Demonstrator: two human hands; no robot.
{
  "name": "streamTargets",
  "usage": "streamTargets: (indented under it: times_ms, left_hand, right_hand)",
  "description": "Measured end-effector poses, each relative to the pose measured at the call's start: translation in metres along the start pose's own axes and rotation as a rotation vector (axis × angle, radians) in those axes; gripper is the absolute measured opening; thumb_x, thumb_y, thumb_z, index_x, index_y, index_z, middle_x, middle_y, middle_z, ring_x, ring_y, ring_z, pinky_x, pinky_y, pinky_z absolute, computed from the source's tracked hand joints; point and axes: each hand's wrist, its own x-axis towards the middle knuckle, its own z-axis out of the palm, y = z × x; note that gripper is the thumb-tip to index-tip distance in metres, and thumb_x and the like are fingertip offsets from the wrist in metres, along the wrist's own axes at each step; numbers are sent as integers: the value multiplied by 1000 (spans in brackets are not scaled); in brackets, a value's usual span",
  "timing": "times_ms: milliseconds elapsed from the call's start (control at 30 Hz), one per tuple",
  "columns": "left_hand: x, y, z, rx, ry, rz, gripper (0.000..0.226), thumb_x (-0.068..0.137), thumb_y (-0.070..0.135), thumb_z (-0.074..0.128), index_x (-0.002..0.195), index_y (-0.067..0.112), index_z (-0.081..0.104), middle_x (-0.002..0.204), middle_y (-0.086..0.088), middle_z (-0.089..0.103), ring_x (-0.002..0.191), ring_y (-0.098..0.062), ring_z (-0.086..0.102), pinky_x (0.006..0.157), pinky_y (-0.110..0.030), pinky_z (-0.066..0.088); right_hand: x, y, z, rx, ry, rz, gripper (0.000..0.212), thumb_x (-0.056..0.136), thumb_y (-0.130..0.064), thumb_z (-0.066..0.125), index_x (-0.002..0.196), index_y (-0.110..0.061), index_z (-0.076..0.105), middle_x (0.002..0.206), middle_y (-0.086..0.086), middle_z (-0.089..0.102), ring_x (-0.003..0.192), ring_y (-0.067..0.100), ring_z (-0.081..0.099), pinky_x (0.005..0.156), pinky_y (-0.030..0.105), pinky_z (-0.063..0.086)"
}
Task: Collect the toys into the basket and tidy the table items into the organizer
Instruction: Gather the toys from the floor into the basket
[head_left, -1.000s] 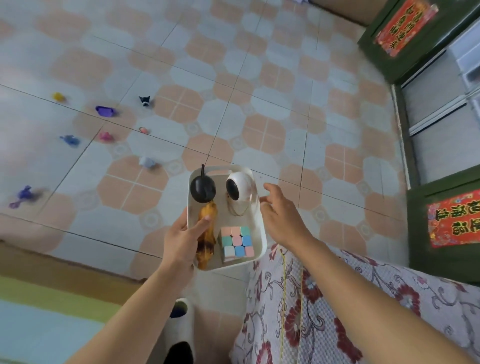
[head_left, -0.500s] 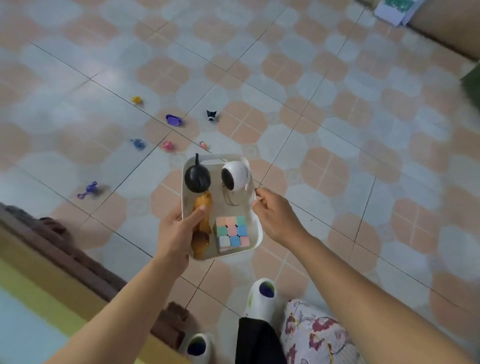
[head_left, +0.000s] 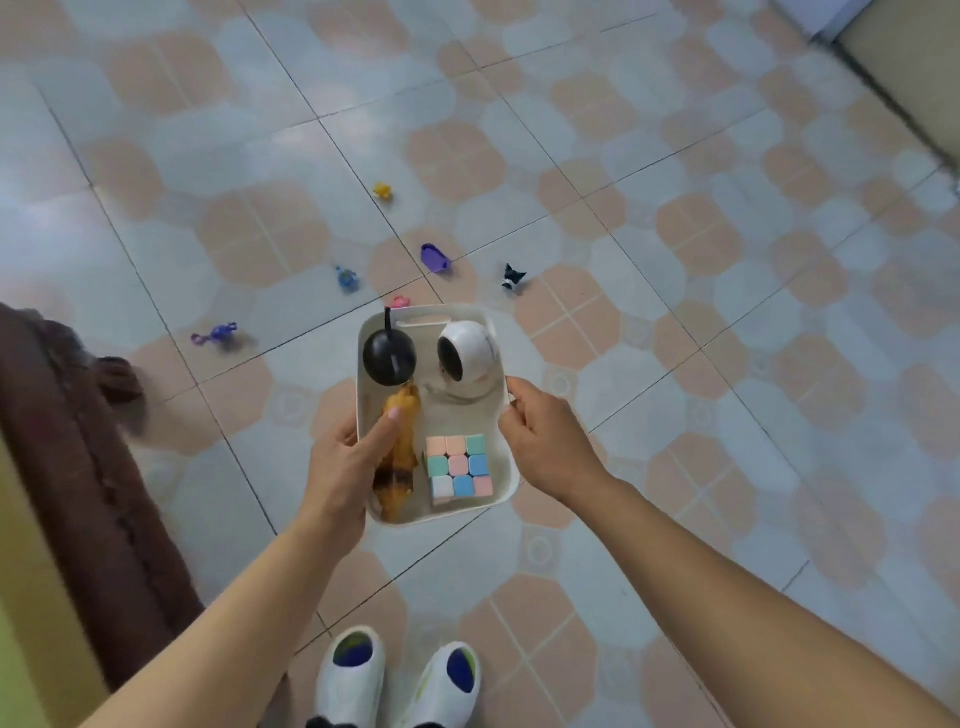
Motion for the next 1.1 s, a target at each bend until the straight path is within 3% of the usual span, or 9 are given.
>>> streamTargets:
  times_ms: [100,400,500,567,733,900,1000,1100]
  left_hand:
    - [28,13,-3,-29,30,19,44,70,58,64,100,27,66,87,-1,77,83,-21,75,69,-34,60]
    - [164,58,-26,-92,162,-1,38,83,63,47,102,34,62,86,7,77,78,-12,75,54,-19,57]
    - [207,57,-32,-83,197,3,38,86,62,43,104,35,62,87,12,77,78,-7,74,53,-15,54]
    - [242,48,-40,-88,228,-11,41,86,62,42,108,34,62,88,12,76,80,-6,73,54,-15,55]
    - [321,8,-56,-112,303,-20,50,86,62,45,118,27,62,95,3,77,89,-17,74,73,-30,58]
    - [399,-49,-76,-144,399,-53,47,92,58,42,120,25,61,106,-5,73,102,-26,69,96,-50,51]
    - [436,-81,-90,-132,427,-79,49,92,59,39,121,26,60,111,-7,71,107,-29,65,101,-55,46]
    - [471,-118,-106,-84,472,-103,52,92,61,37,123,25,59,113,-7,70,110,-30,63,103,-56,44]
  right_hand:
    - [42,-6,-1,-19,-52,-34,16,91,-8,38,90,4,49,63,10,41,59,20,32,55,35,27]
    - [210,-34,25,-46,-143,-190,9,92,-5,38,89,-4,46,57,5,37,55,19,30,56,37,28]
    - [259,-31,43,-76,-164,-234,24,94,-6,38,114,-2,51,59,6,39,56,20,32,55,37,29]
    - [296,-23,64,-97,-182,-252,28,94,-7,37,119,1,49,60,6,38,58,22,33,56,38,29]
    - [375,5,120,-117,-264,-298,11,93,-4,38,91,0,48,66,7,39,62,24,33,58,37,30]
    - [450,41,193,-177,-351,-356,14,92,-7,38,93,-3,52,74,18,55,70,29,43,63,42,39]
    - [482,60,234,-224,-374,-345,16,91,-10,39,93,-4,54,74,15,57,73,35,48,66,46,44]
    - [510,79,277,-245,-420,-349,19,90,-11,40,96,-5,57,77,11,59,73,29,50,69,45,46]
